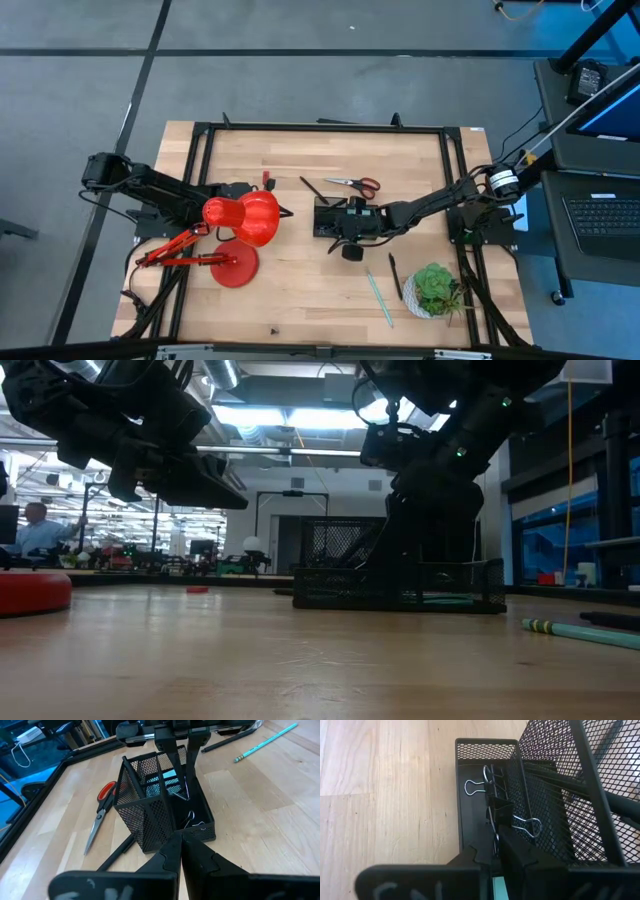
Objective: Pick and place office supplies into organizer
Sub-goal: Put the top black binder clip into the black desk organizer, then put the bottom black pen into the black desk organizer
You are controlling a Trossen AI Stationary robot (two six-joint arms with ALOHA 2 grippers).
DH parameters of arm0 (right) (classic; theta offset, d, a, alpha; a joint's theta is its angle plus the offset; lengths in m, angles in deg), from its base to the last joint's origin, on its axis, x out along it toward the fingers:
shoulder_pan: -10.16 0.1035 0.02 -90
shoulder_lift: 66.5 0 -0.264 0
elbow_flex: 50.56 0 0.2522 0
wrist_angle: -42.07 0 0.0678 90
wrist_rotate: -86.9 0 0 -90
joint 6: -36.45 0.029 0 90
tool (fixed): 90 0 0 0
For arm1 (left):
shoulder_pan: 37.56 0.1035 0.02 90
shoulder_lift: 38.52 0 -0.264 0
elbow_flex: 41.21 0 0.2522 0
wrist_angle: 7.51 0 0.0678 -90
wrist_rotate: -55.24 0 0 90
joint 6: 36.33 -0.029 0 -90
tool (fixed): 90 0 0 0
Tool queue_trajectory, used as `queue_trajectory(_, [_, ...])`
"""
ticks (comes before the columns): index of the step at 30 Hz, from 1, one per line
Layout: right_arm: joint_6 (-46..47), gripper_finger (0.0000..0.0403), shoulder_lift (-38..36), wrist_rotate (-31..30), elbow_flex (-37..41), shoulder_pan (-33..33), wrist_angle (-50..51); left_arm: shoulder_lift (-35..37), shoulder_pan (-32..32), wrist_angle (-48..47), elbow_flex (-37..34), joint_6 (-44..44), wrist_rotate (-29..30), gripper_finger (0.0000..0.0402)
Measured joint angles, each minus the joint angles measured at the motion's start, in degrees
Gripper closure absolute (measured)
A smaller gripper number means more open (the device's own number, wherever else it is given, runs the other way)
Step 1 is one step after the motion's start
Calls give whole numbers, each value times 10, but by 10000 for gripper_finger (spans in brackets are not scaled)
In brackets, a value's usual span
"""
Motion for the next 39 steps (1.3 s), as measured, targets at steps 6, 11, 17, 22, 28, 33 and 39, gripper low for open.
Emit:
queue_trajectory(6, [-2, 367, 0, 0, 0, 0, 0, 0, 0, 0, 0, 0, 0, 396])
queue_trajectory(11, [1, 340, 0, 0, 0, 0, 0, 0, 0, 0, 0, 0, 0, 396])
queue_trajectory(17, [3, 319, 0, 0, 0, 0, 0, 0, 0, 0, 0, 0, 0, 396])
queue_trajectory(22, [33, 321, 0, 2, -17, 0, 40, 0, 0, 0, 0, 0, 0, 396])
queue_trajectory(28, [94, 322, 0, 2, -89, 1, 184, 0, 0, 0, 0, 0, 0, 396])
queue_trajectory(33, [208, 322, 0, 6, -148, 8, 332, 0, 0, 0, 0, 0, 0, 396])
queue_trajectory(39, [385, 322, 0, 107, -195, 34, 495, 0, 0, -13, 0, 0, 0, 396])
